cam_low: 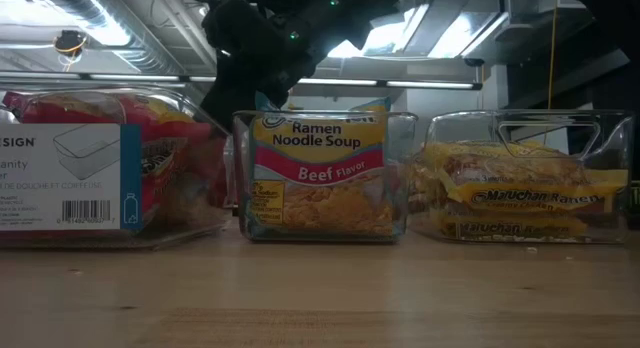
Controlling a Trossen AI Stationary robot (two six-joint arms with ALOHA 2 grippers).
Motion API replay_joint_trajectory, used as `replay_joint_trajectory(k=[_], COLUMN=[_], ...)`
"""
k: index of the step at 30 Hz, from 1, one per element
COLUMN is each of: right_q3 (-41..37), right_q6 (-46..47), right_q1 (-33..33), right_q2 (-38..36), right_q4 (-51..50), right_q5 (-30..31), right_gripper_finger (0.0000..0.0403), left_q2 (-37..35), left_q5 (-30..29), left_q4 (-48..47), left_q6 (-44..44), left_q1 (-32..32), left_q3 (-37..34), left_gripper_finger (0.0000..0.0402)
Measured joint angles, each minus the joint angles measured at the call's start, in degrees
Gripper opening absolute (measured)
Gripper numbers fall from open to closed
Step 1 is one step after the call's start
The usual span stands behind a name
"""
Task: Sort Maruchan noodles
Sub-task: Adjust the red noodle pack
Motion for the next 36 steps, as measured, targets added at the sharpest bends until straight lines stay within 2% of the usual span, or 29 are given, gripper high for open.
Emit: replay_joint_trajectory(k=[7,9,18,21,25,36], right_q3=[0.0,0.0,2.3,5.7,10.5,18.7], right_q6=[0.0,0.0,-2.0,-3.8,-6.0,-9.1], right_q1=[0.0,0.0,0.0,0.0,0.0,0.0], right_q2=[0.0,0.0,0.0,-0.1,-0.1,-0.3], right_q4=[-0.5,0.1,2.4,-1.8,-8.0,-15.2], right_q5=[-2.2,-2.2,-1.2,0.1,4.9,7.0], right_gripper_finger=[0.0020,0.0007,0.0002,0.0001,0.0001,0.0000], left_q2=[0.0,0.0,0.0,0.0,0.0,0.0], left_q5=[0.0,0.0,0.0,0.0,0.0,0.0], left_q4=[0.0,0.0,0.0,0.0,0.0,0.1], left_q6=[0.0,0.0,0.0,0.0,0.0,0.0], left_q1=[0.0,0.0,0.0,0.0,0.0,0.0], left_q3=[0.0,0.0,0.0,0.0,0.0,0.0], left_gripper_finger=[0.0000,0.0000,0.0000,0.0000,0.0000,0.0000])
